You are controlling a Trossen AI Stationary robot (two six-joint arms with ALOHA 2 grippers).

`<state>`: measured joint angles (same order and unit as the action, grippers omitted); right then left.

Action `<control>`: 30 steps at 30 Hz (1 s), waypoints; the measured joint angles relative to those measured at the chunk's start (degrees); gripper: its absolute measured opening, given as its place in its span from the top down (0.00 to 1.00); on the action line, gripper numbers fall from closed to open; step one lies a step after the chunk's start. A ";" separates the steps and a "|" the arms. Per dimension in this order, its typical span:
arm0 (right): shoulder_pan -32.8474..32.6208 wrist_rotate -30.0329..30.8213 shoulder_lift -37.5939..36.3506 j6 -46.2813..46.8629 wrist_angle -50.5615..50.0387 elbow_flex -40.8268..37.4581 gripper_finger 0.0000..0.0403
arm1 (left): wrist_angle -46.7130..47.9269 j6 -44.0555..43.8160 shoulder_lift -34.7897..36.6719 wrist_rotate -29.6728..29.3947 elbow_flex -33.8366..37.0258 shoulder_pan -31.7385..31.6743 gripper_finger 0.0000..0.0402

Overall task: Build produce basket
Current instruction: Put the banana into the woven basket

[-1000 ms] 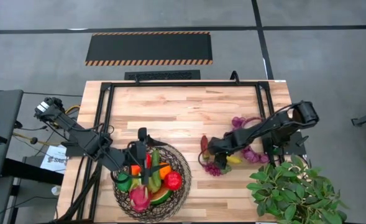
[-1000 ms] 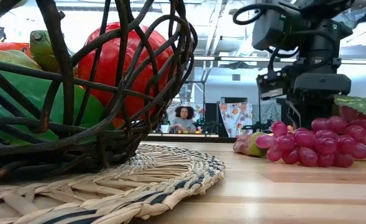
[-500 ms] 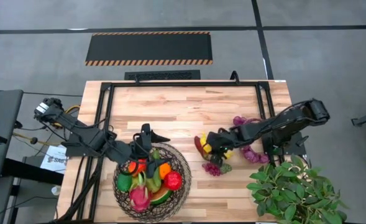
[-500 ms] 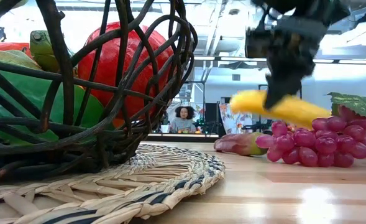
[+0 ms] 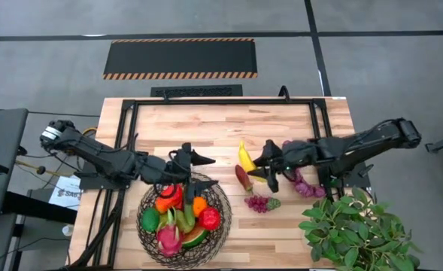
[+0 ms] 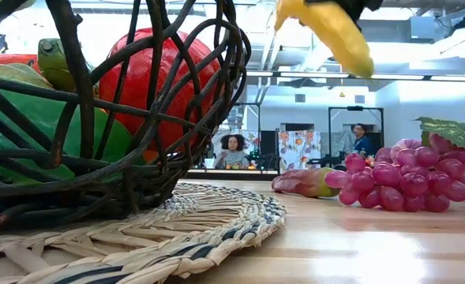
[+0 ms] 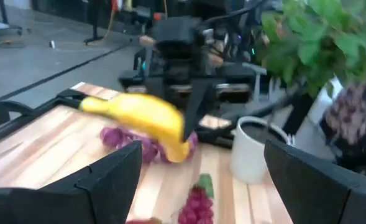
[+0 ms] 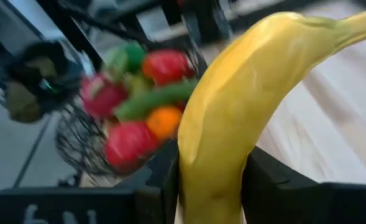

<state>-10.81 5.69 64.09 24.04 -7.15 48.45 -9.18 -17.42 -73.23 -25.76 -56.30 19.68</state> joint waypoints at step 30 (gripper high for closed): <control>-0.07 0.41 5.07 -9.12 19.49 0.02 0.62 | -48.02 -0.47 -23.39 26.34 0.87 -14.09 0.19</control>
<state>-10.88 6.10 69.16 14.91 12.34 48.47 -57.20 -17.88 -96.63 0.58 -55.44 5.59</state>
